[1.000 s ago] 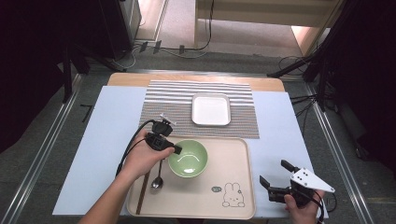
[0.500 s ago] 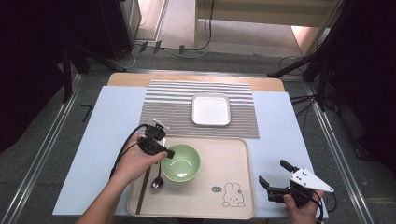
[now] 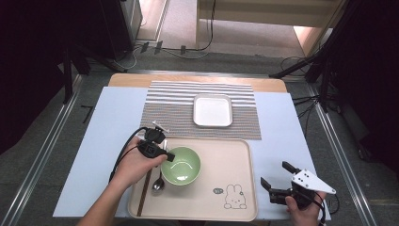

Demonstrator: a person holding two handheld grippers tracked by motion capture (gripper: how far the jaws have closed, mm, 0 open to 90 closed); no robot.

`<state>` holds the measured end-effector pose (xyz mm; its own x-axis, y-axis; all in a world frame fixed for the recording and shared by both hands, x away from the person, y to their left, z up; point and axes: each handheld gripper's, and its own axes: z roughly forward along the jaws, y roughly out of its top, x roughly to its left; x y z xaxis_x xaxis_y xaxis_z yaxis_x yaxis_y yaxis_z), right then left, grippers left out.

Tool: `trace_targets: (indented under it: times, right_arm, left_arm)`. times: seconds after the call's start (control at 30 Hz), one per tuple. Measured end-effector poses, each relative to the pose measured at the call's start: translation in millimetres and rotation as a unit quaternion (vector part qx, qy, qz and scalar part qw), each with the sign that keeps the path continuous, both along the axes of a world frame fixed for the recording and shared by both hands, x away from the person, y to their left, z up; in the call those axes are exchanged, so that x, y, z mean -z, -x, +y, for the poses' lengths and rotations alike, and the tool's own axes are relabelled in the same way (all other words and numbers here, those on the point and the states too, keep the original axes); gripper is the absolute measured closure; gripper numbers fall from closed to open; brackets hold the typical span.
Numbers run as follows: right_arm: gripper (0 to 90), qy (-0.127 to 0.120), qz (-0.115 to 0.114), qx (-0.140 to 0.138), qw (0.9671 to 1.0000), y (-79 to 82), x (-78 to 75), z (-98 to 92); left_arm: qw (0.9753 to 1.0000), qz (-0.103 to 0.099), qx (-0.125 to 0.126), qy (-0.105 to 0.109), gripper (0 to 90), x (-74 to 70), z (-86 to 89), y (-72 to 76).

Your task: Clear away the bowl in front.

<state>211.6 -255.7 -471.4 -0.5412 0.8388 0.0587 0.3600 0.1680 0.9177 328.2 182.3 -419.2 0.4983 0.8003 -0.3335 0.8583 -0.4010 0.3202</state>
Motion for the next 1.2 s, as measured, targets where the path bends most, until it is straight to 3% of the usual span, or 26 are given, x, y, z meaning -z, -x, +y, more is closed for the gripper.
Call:
trace_targets:
  times: [0.53, 0.9, 1.03, 1.17, 1.2]
  right_arm:
    - [2.6, -0.001, 0.002, -0.001, 1.0000, -0.2, 0.1, 1.5]
    - [2.6, 0.000, 0.001, -0.001, 1.0000, -0.3, 0.0, 1.8]
    - [2.6, -0.001, 0.003, 0.000, 1.0000, -0.3, 0.1, 1.2]
    - [2.6, 0.000, 0.001, -0.001, 1.0000, 0.0, -0.1, 0.5]
    - [2.6, 0.000, -0.001, 0.000, 1.0000, -0.2, -0.1, 0.2]
  left_arm:
    - [0.9999, -0.002, 0.004, 0.012, 81.7, 2.4, -6.4, 2.9]
    - [0.9993, -0.002, 0.001, 0.037, 77.0, 2.9, -6.2, 4.1]
    - [0.9986, -0.007, 0.004, 0.052, 68.9, 0.9, -6.4, 4.2]
    - [0.9973, -0.020, -0.001, 0.070, 49.5, -4.9, -2.1, 3.2]
    - [0.9966, -0.028, -0.006, 0.077, 41.2, -9.8, 3.2, 1.9]
